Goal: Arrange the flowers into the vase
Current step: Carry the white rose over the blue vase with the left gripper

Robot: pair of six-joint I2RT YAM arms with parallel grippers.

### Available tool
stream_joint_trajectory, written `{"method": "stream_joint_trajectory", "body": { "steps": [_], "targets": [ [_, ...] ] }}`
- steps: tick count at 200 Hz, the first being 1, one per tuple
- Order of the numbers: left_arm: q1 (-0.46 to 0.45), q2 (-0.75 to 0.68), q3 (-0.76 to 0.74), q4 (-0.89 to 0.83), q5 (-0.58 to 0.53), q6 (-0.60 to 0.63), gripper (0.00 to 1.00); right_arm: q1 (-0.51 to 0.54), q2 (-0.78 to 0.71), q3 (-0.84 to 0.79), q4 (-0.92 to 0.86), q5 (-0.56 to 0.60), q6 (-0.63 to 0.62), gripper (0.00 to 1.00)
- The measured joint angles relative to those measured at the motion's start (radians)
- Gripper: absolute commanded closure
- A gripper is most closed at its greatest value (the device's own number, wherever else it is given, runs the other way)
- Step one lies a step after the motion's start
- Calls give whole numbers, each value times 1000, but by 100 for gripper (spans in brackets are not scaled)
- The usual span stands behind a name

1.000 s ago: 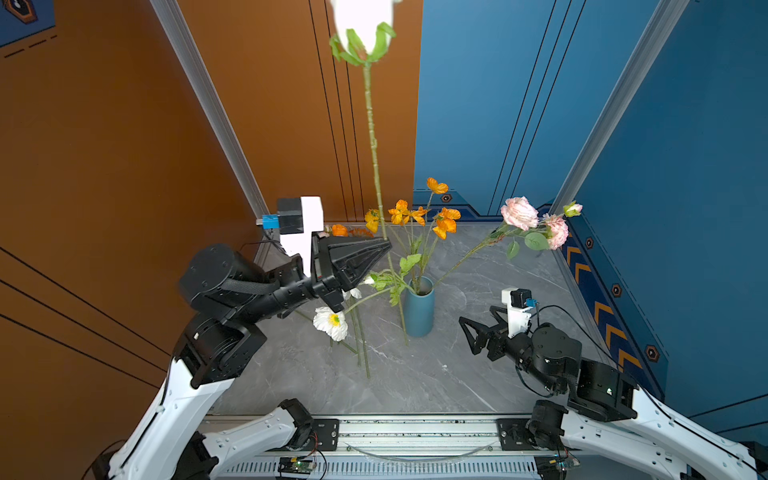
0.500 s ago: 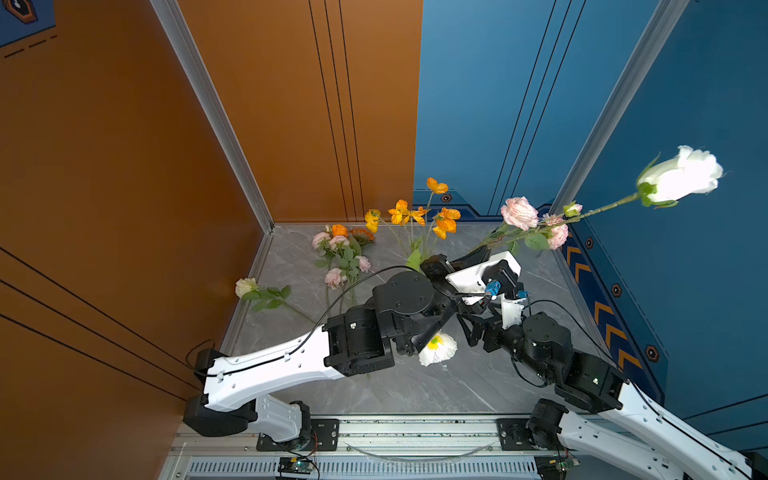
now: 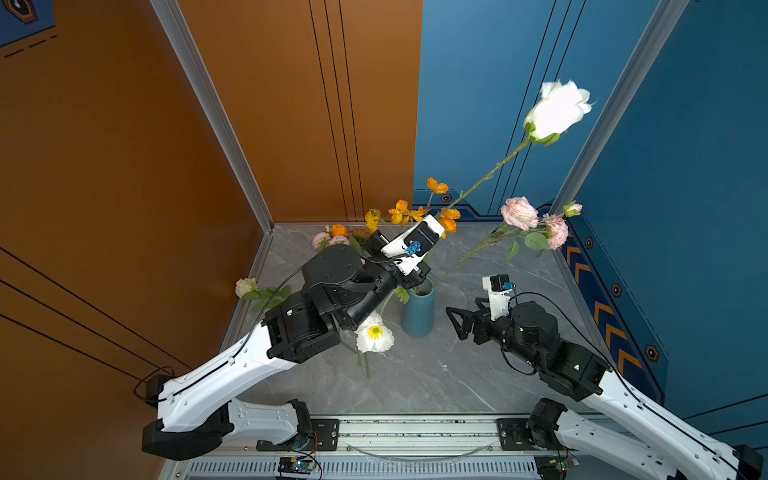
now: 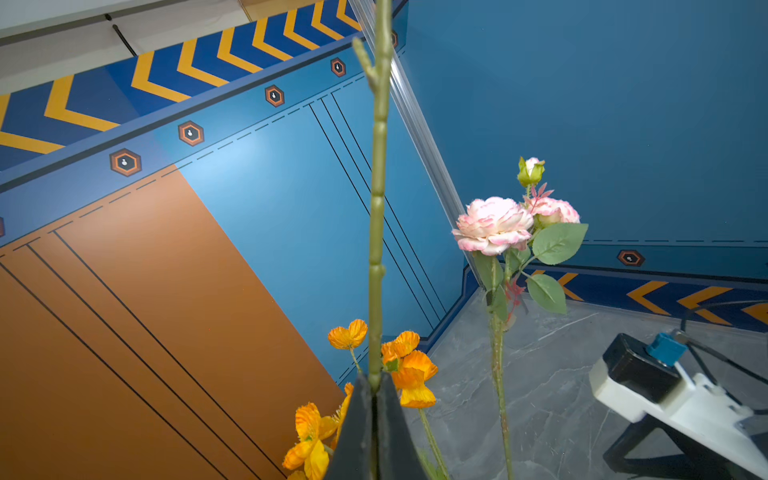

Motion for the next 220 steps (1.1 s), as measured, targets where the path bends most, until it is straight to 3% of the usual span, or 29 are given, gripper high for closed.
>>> {"method": "stream_joint_trajectory", "body": {
  "steps": [29,49,78,106,119,137,178,220],
  "targets": [
    [-9,3,209,-129,85,-34,100,0,-2,-2,9,-1,0,0],
    [-126,7,275,-167,69,-37,100,0,-14,-11,9,-2,2,0],
    [-343,123,418,-177,-94,55,100,0,-46,-17,8,-5,5,0],
    [-394,330,542,-109,-285,99,100,5,-90,-37,8,-4,15,0],
    [-390,386,465,-34,-351,108,100,8,-106,-51,7,-3,23,0],
    [-372,393,230,116,-405,117,100,9,-121,-63,0,-3,31,0],
    [-261,325,-184,382,-397,82,100,9,-127,-66,-21,-3,35,0],
    [-169,204,-269,550,-334,45,100,8,-122,-66,-22,0,34,0]
  ]
}}
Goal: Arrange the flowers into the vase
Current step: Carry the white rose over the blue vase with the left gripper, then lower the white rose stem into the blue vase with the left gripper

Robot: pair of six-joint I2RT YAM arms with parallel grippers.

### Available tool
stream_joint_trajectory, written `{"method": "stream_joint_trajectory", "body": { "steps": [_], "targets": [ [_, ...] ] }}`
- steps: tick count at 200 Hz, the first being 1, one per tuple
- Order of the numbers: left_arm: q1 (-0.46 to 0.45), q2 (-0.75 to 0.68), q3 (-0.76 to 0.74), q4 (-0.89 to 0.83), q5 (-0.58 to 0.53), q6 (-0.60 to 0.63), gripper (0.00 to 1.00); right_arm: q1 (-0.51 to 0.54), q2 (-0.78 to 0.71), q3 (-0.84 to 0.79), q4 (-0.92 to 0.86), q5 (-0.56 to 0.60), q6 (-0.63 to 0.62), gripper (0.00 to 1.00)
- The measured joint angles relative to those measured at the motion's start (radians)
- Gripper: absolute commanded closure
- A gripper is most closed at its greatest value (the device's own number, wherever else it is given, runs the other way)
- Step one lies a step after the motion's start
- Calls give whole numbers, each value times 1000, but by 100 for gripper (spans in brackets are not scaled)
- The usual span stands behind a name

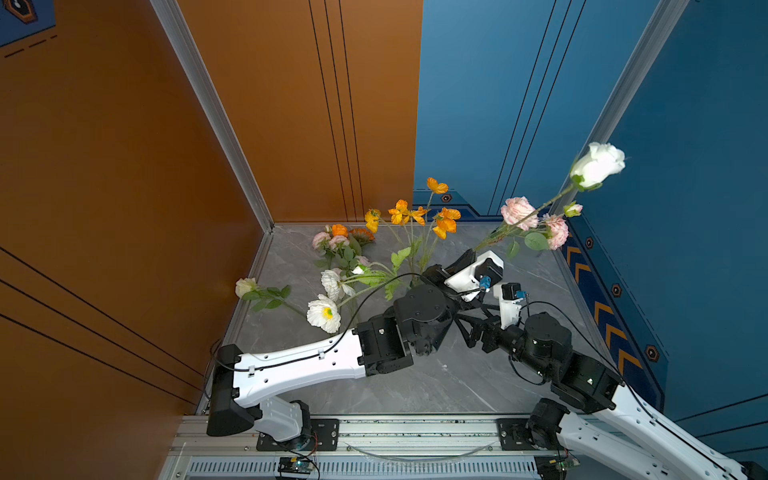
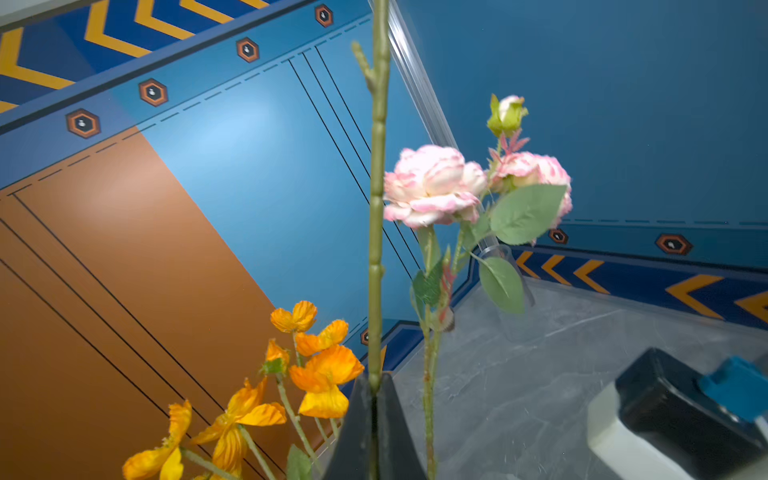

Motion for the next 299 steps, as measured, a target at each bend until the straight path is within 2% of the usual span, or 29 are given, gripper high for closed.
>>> {"method": "stream_joint_trajectory", "body": {
  "steps": [32,93,137,182,226,299],
  "targets": [
    [78,-35,-11,78,58,-45,100,-2,26,0,1,0,0,0],
    [200,13,-94,84,140,-154,100,-29,88,0,4,-6,-8,0],
    [215,29,-148,82,156,-211,100,-65,111,0,13,-36,-8,0],
    [215,1,-295,84,160,-276,100,-84,125,0,58,-71,-16,0],
    [214,-55,-423,99,151,-305,71,-85,161,-6,121,-103,-31,0],
    [201,-172,-536,107,133,-313,52,-80,139,-62,169,-109,-72,0]
  ]
}}
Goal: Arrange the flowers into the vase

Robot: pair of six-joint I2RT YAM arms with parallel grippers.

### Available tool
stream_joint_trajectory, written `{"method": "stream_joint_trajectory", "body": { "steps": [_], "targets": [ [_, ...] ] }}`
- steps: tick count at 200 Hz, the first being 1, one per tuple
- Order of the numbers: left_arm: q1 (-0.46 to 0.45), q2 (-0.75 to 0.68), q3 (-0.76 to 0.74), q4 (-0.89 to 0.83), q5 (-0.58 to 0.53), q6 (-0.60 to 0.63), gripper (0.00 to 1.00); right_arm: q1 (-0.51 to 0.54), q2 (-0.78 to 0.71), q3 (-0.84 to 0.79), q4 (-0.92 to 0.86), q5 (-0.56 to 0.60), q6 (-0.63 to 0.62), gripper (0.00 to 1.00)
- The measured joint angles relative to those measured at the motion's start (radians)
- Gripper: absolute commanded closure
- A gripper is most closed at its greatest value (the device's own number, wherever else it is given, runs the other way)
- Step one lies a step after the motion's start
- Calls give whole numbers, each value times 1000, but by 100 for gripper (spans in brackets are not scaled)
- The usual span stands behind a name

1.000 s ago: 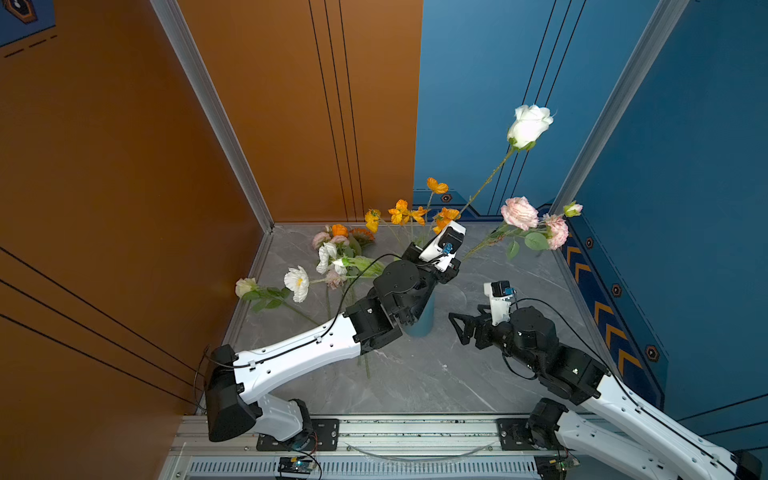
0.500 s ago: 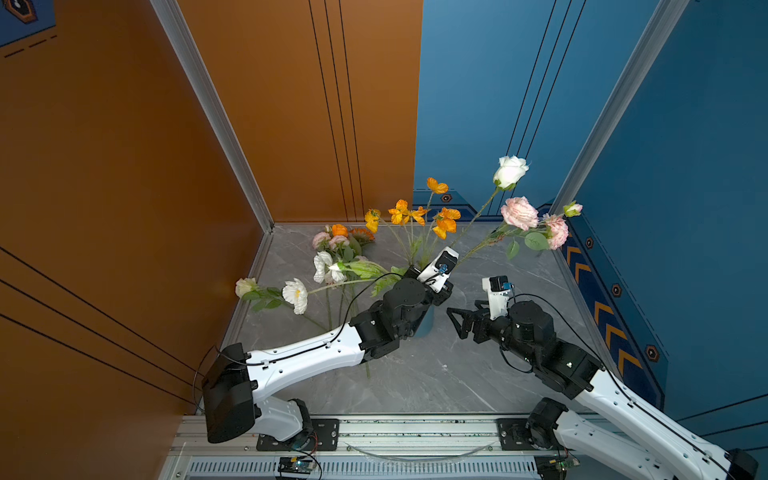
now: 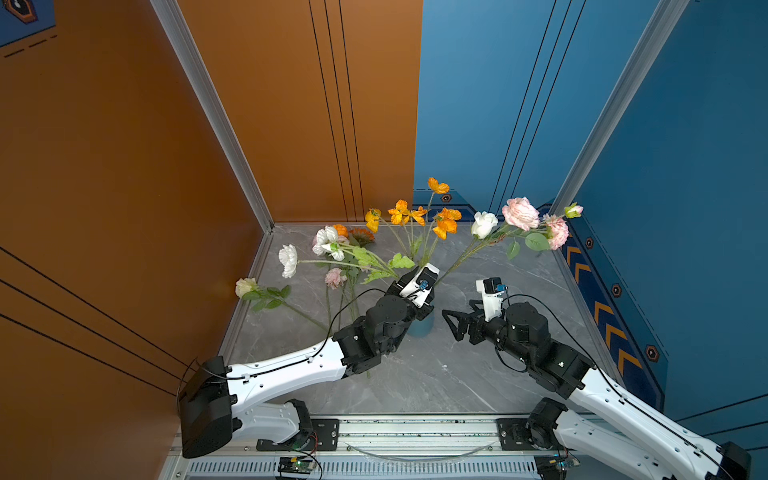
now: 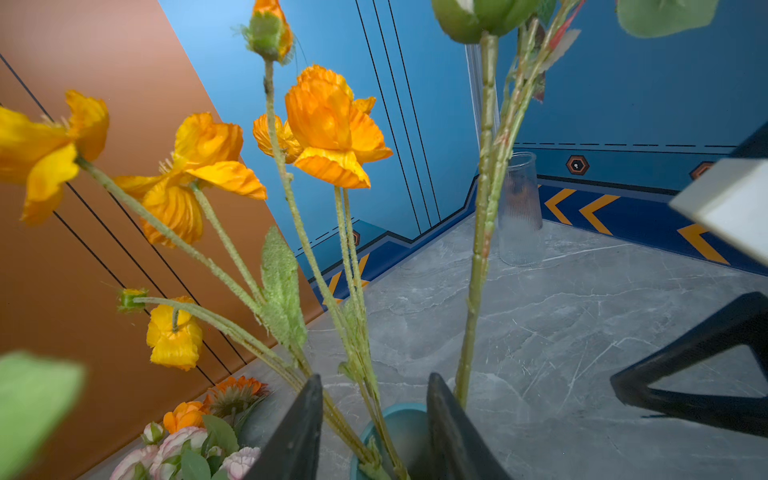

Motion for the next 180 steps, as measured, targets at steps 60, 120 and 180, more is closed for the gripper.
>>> {"method": "stream_joint_trajectory", "body": {
  "steps": [60,120,180],
  "targets": [
    [-56,-167,71,-211,19,-42,4,13,-10,-4,1,2,-23,0],
    [-55,-274,218,-619,307,-139,2,53,-26,-112,63,34,-92,0],
    [-45,-359,60,-848,338,-231,2,72,86,-291,376,33,-210,0]
  ]
}}
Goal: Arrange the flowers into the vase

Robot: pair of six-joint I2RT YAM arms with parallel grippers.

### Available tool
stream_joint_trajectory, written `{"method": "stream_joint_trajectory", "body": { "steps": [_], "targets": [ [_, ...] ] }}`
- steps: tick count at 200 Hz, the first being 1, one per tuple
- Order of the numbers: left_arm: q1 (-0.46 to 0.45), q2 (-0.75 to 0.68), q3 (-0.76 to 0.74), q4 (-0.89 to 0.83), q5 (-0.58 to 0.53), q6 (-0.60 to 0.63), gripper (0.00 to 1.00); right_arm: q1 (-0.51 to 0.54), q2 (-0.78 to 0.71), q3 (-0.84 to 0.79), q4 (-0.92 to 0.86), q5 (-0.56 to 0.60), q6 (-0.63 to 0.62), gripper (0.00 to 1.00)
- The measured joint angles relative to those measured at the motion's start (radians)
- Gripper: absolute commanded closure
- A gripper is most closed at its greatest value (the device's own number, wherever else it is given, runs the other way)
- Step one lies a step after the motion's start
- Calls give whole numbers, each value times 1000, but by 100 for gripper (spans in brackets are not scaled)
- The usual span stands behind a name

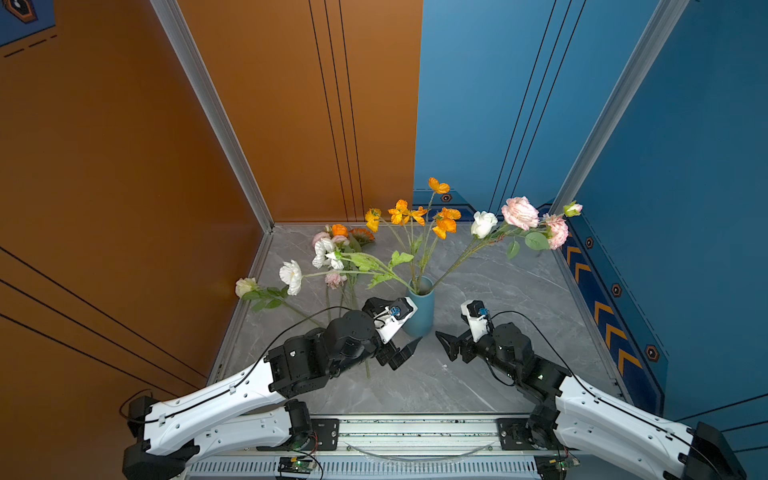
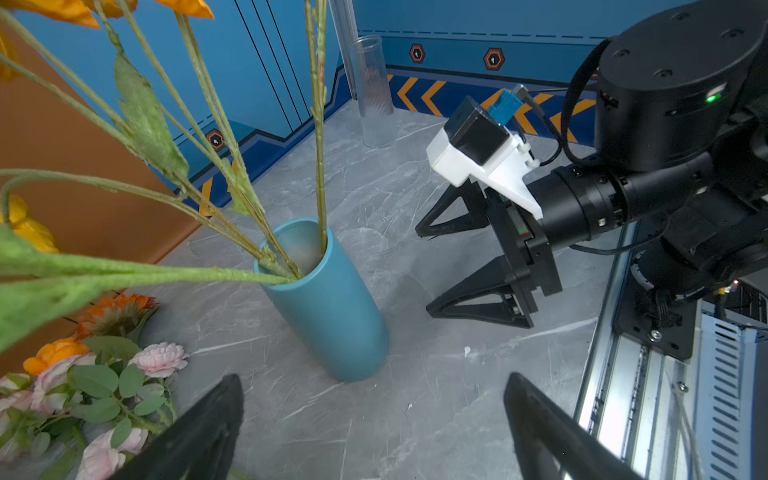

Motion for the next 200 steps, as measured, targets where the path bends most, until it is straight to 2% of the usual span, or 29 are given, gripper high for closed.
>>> {"method": "stream_joint_trajectory", "body": {
  "steps": [42,89,127,167,200],
  "targets": [
    [23,-37,-23,-43,-2,-32,2,16,241,43,247,-26,-100,0],
    [47,-47,-25,-47,0,-43,2,22,408,129,448,10,-165,0],
    [64,-36,-25,-48,11,-42,2,6,543,208,544,16,-179,0],
    [73,-28,-25,-49,26,-42,2,4,618,259,593,20,-180,0],
    [85,-28,-25,-50,37,-42,2,0,644,280,612,25,-180,6]
  ]
}}
